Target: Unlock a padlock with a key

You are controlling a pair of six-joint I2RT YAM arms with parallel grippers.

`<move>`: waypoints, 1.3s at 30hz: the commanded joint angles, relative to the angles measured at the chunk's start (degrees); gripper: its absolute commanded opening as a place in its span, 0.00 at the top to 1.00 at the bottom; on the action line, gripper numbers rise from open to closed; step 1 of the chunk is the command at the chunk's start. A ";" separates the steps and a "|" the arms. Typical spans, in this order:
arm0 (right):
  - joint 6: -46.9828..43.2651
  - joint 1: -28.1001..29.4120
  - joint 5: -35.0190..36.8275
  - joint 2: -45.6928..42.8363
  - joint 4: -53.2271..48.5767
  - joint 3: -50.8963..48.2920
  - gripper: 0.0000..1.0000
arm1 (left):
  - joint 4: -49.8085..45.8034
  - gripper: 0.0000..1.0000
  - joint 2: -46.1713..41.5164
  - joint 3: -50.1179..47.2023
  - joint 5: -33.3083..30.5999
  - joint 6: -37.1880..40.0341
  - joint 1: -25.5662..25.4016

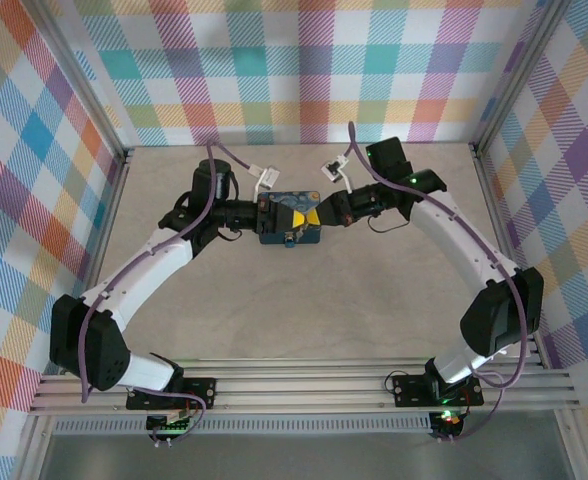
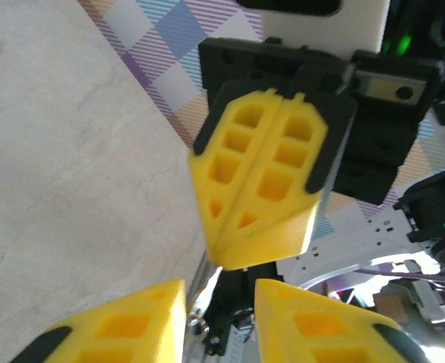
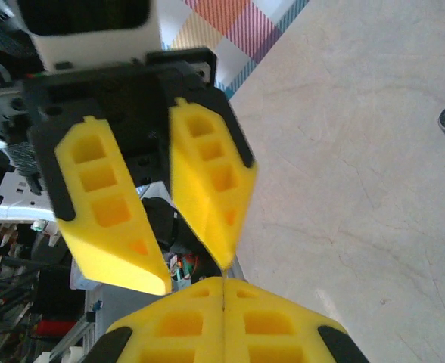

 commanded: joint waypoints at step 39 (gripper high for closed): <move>3.03 -3.36 -8.96 -4.36 6.21 -4.30 1.00 | -0.41 0.77 0.88 3.62 -0.68 -0.34 -3.93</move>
